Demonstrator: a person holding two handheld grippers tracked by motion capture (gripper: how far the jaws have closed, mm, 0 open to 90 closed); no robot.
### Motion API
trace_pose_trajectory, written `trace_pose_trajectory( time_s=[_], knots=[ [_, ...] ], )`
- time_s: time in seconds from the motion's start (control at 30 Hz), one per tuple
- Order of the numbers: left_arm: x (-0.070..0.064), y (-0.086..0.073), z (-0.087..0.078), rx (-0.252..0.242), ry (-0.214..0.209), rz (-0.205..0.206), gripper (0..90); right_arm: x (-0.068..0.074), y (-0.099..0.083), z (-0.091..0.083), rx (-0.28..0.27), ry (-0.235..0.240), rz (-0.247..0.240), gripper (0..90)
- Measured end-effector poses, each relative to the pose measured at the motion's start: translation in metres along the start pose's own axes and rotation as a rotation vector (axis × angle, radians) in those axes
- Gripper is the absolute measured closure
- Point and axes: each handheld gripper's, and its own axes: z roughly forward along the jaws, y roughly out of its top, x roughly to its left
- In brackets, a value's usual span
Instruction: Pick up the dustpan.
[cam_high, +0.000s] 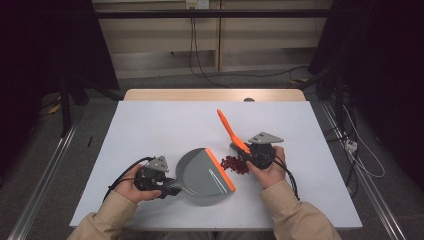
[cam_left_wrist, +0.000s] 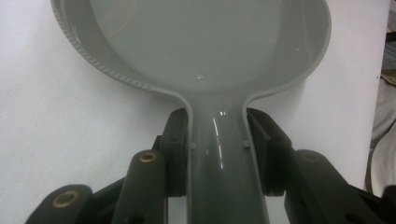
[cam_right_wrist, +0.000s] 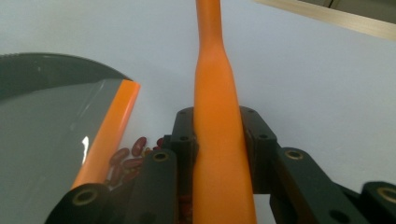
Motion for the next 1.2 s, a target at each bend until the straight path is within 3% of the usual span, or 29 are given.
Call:
trace_pose_trajectory(
  time_s=[0.1, 0.23, 0.3, 0.37, 0.57, 0.8, 0.87, 0.93, 0.97, 1.03, 1.07, 1.17, 1.2],
  knots=[
    [-0.001, 0.003, 0.003, -0.009, -0.004, -0.017, 62.3, 0.002, -0.001, 0.000, -0.005, 0.002, -0.001, 70.6],
    [-0.001, 0.006, 0.006, 0.009, -0.002, -0.008, 62.2, 0.005, -0.001, 0.000, -0.009, 0.013, 0.008, 70.6],
    [-0.001, 0.008, 0.009, -0.009, -0.018, -0.018, 62.2, 0.006, -0.001, 0.000, -0.016, 0.016, 0.019, 70.7],
    [-0.002, 0.010, 0.009, 0.004, 0.000, -0.016, 62.2, 0.007, -0.001, 0.000, -0.019, 0.035, 0.040, 70.7],
    [-0.003, 0.012, 0.013, 0.009, -0.007, -0.025, 62.1, 0.015, -0.002, 0.001, -0.036, 0.025, 0.048, 70.7],
    [-0.008, 0.016, 0.016, 0.032, -0.027, -0.003, 61.9, 0.020, -0.003, 0.002, -0.050, 0.020, 0.053, 70.7],
    [-0.013, 0.017, 0.019, 0.011, -0.029, -0.028, 61.9, 0.021, -0.004, 0.001, -0.054, 0.015, 0.053, 70.7],
    [-0.014, 0.019, 0.019, 0.042, -0.025, 0.000, 61.8, 0.021, -0.004, 0.001, -0.055, 0.015, 0.053, 70.7],
    [-0.016, 0.019, 0.021, 0.019, -0.027, -0.034, 61.9, 0.021, -0.004, 0.001, -0.057, 0.012, 0.054, 70.7],
    [-0.014, 0.020, 0.021, 0.035, -0.038, -0.010, 61.8, 0.022, -0.005, 0.001, -0.057, 0.013, 0.055, 70.6],
    [-0.017, 0.020, 0.022, 0.027, -0.018, -0.043, 61.8, 0.023, -0.005, 0.001, -0.059, 0.012, 0.058, 70.6],
    [-0.016, 0.021, 0.022, 0.040, -0.027, -0.025, 61.9, 0.025, -0.006, 0.001, -0.063, 0.013, 0.067, 70.6],
    [-0.017, 0.020, 0.024, 0.017, -0.032, -0.056, 61.9, 0.026, -0.006, 0.001, -0.068, 0.009, 0.069, 70.6]
  ],
)
